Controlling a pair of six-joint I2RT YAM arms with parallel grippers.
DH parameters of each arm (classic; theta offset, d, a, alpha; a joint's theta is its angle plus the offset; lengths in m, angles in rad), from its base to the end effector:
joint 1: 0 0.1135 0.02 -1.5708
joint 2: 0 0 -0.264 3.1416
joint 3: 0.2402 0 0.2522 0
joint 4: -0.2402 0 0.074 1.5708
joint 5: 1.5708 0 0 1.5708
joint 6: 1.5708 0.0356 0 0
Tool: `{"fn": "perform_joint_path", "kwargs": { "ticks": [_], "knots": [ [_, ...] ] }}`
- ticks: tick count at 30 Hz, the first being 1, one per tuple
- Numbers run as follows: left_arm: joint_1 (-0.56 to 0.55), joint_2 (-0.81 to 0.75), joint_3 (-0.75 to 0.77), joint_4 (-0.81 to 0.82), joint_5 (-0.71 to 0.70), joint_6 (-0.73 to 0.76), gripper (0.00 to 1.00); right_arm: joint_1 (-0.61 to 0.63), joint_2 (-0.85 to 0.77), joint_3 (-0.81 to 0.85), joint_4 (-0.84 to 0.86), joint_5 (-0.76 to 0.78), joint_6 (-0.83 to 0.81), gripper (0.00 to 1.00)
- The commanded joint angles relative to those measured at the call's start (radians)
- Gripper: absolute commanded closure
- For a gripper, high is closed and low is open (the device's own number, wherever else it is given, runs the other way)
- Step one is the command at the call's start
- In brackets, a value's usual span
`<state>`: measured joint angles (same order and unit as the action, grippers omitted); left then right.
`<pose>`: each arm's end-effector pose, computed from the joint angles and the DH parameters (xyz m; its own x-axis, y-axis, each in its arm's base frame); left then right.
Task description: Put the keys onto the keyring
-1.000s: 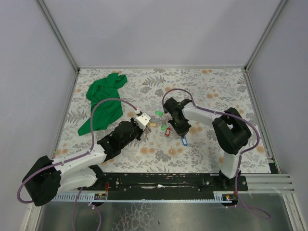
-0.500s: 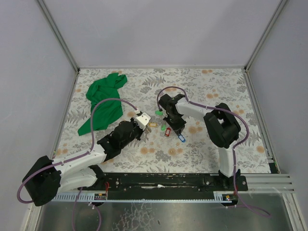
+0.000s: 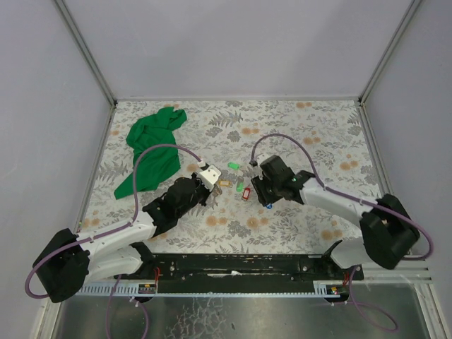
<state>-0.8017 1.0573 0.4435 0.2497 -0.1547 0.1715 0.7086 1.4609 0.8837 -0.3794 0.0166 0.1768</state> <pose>0.1619 -0.1594 0.2125 -0.1400 0.3871 -0.9114 0.6431 0.7354 0.2135 0.2223 0.1897 0.2030 -0.7240 -0.3889 -0.5697 -0.5242 0.8470 0.0880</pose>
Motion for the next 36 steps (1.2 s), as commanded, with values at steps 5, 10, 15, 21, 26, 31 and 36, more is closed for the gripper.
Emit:
{"fn": "perform_joint_path", "kwargs": {
  "ticks": [5,10,15,21,26,31,36],
  "knots": [
    [0.004,-0.002,0.016,0.069,0.016,-0.015,1.00,0.015,-0.199,-0.357,0.640,0.006,0.044,0.41],
    [0.005,0.002,0.011,0.083,0.018,-0.016,1.00,0.014,-0.194,-0.489,0.876,0.038,0.054,0.46],
    [0.003,0.009,0.009,0.091,0.018,-0.016,1.00,0.015,-0.190,-0.583,1.041,0.104,0.045,0.59],
    [0.004,0.014,0.010,0.094,0.018,-0.016,1.00,0.015,-0.200,-0.661,1.163,0.151,0.012,0.64],
    [0.004,0.014,0.010,0.094,0.019,-0.016,1.00,0.015,-0.183,-0.695,1.241,0.142,-0.011,0.66],
    [0.003,0.012,0.008,0.094,0.020,-0.015,1.00,0.015,-0.137,-0.698,1.305,0.123,-0.019,0.67],
    [0.003,0.014,0.008,0.096,0.021,-0.015,1.00,0.015,-0.091,-0.691,1.333,0.120,-0.017,0.70]
  ]
}}
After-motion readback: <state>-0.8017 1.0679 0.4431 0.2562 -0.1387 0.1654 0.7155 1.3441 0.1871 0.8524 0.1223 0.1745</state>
